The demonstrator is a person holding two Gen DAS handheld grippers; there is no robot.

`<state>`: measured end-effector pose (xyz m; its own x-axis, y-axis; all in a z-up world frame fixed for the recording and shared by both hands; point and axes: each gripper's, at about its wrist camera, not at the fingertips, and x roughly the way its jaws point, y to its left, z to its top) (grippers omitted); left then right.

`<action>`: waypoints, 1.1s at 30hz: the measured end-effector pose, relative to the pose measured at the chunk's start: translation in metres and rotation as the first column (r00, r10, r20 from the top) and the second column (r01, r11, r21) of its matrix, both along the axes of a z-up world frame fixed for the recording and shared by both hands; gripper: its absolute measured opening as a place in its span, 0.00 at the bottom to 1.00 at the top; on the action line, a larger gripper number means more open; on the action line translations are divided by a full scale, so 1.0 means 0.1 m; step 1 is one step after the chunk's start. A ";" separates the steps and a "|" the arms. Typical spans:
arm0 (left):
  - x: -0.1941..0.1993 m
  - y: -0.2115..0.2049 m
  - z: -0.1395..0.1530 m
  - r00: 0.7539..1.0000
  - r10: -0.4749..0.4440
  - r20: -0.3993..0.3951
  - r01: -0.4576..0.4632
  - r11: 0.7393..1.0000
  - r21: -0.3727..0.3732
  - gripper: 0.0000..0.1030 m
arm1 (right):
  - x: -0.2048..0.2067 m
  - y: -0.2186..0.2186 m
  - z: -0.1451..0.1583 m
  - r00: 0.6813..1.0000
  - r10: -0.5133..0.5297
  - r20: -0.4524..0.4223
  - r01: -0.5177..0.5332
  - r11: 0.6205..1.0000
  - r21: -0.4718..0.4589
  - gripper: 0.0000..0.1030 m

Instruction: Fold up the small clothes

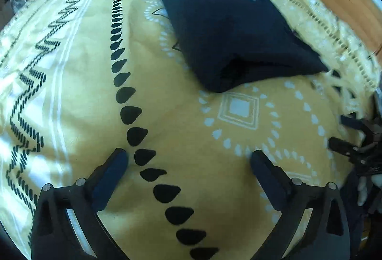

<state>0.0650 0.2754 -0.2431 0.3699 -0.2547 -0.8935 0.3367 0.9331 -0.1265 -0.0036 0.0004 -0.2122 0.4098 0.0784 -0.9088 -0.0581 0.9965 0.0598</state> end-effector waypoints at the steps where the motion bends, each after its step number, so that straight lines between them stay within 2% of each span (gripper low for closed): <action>1: -0.01 -0.04 -0.01 1.000 -0.005 0.010 0.005 0.999 0.035 1.00 | 0.02 0.01 0.00 1.000 0.002 0.004 -0.002 1.000 -0.009 1.00; 3: -0.04 -0.12 -0.02 1.000 -0.004 0.026 0.002 0.997 0.080 1.00 | 0.06 0.03 -0.01 1.000 -0.001 0.010 0.001 1.000 -0.013 1.00; 9: -0.06 -0.09 -0.02 0.999 0.034 0.038 -0.037 0.998 0.060 1.00 | 0.22 -0.03 -0.06 0.999 -0.021 0.032 0.020 1.000 0.025 1.00; 16: 0.05 -0.17 -0.02 0.998 0.055 0.039 -0.059 0.995 0.084 1.00 | 0.27 0.00 -0.08 0.998 -0.050 0.037 0.050 0.999 0.011 1.00; 21: 0.13 -0.14 -0.03 0.994 0.096 0.045 -0.098 0.994 0.053 1.00 | 0.32 0.06 -0.02 0.998 -0.062 0.013 0.062 0.998 -0.026 1.00; 23: 0.15 -0.14 0.01 0.996 0.087 0.029 -0.089 0.995 0.047 1.00 | 0.31 0.08 0.09 0.998 -0.065 0.020 0.066 0.997 -0.037 1.00; 26: 0.14 -0.04 0.18 0.992 0.118 0.035 -0.117 0.993 -0.020 1.00 | 0.24 0.11 0.44 0.992 -0.067 0.104 0.071 0.997 -0.038 1.00; 30: 0.00 -0.01 0.69 0.970 0.141 0.198 -0.141 0.990 -0.017 1.00 | 0.10 0.12 1.16 0.956 -0.100 0.275 0.122 0.990 -0.065 1.00; 33: -0.14 0.01 1.26 0.924 0.151 0.353 -0.146 0.988 -0.041 1.00 | 0.00 0.12 1.66 0.914 -0.135 0.383 0.162 0.986 -0.039 1.00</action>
<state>0.0506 0.2765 -0.1173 0.6956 -0.1840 -0.6945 0.2200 0.9748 -0.0379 -0.0041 0.0125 -0.0466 0.7257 -0.0674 -0.6847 0.0865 0.9962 -0.0064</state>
